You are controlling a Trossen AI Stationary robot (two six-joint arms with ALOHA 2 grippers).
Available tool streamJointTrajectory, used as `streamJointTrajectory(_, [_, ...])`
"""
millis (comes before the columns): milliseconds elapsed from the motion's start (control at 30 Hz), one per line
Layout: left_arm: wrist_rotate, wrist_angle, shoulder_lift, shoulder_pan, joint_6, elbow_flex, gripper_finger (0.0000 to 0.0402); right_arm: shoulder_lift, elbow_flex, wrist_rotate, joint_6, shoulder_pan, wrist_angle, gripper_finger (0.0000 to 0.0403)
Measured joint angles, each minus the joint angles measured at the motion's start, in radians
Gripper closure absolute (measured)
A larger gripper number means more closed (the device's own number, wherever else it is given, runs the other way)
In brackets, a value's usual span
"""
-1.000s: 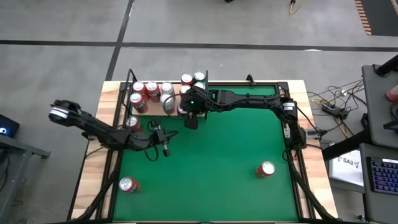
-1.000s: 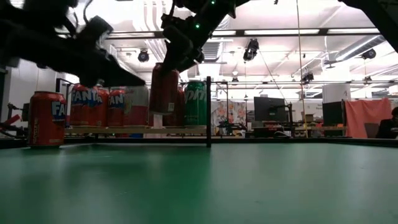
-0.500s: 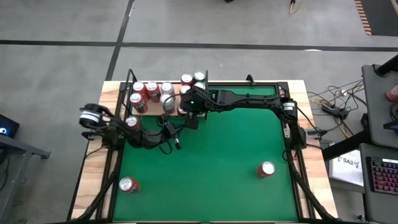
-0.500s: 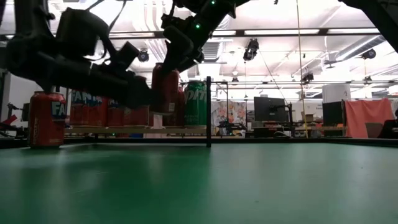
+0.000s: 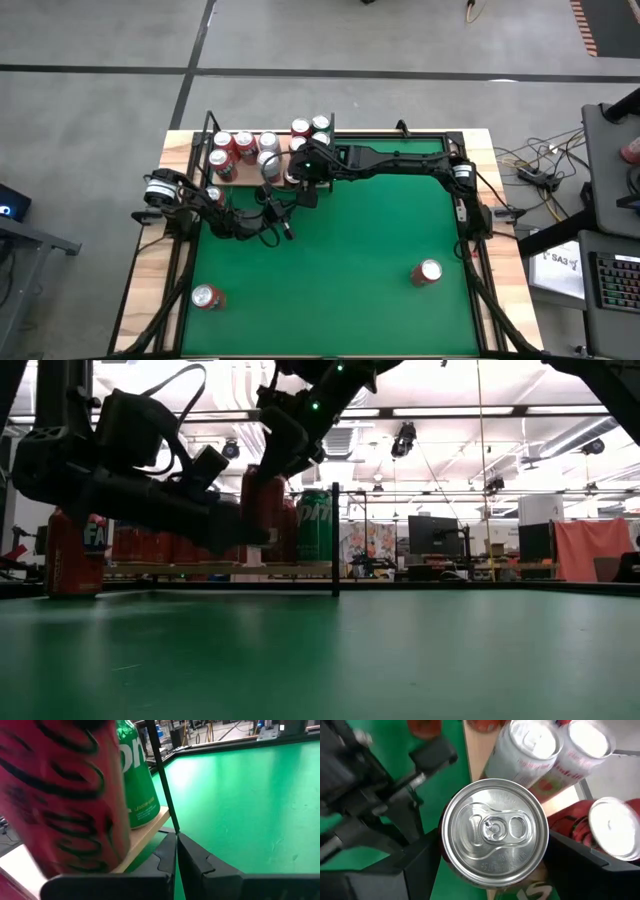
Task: Place canned beverage on shelf
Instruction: Put the red-black soda can on the shelf aligned with the other red-black soda can
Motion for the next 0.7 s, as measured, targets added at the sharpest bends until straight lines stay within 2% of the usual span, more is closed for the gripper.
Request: streamJointTrajectory(700, [0.000,0.022,-0.002,0.021,0.040,0.025,0.0402,0.034,0.000,0.055,0.002,-0.008,-0.018,0.0105])
